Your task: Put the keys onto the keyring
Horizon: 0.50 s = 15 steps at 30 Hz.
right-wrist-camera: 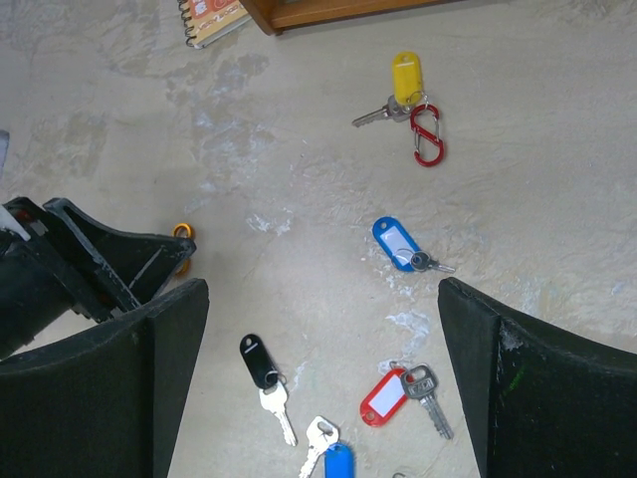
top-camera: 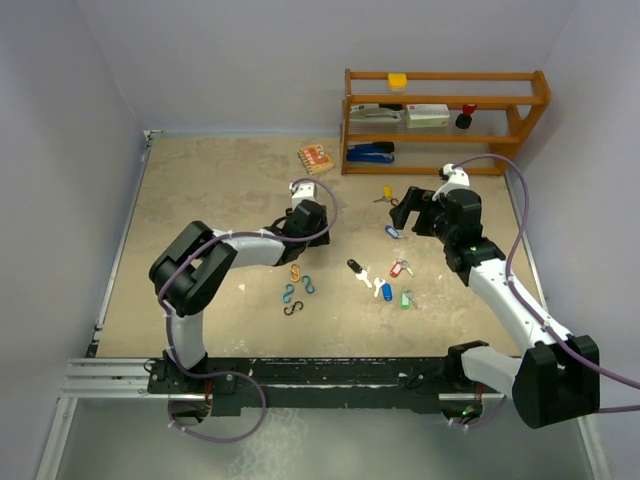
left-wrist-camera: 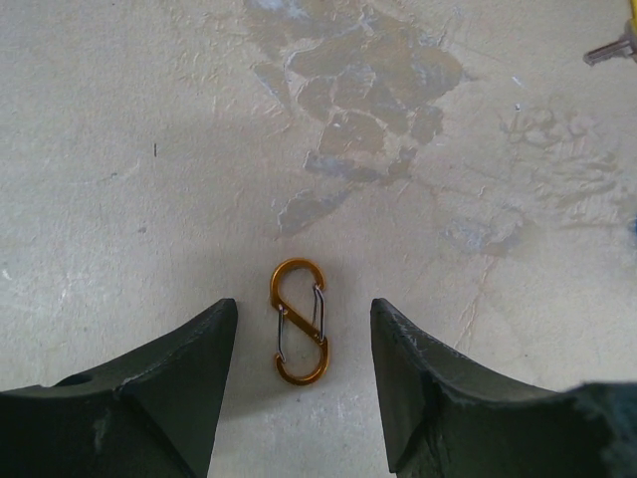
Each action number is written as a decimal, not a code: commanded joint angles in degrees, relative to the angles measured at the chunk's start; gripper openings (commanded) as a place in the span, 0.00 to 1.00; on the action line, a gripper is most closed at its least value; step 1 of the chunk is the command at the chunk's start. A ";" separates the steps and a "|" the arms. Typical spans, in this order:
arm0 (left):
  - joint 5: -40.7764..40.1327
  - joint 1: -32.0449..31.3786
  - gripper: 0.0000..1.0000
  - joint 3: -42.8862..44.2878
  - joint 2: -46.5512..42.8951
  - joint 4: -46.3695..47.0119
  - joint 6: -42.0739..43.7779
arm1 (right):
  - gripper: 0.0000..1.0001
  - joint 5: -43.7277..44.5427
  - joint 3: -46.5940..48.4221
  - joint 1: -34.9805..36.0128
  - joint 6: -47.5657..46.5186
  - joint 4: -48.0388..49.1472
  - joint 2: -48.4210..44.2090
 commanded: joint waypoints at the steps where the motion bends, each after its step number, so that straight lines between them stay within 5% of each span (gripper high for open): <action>1: -7.96 -2.23 0.54 0.11 0.78 -8.42 1.65 | 1.00 0.75 0.00 0.05 -0.44 2.37 0.03; 15: -13.90 -4.71 0.52 1.73 3.59 -9.07 1.77 | 1.00 0.52 -0.02 0.03 -0.27 2.23 -0.53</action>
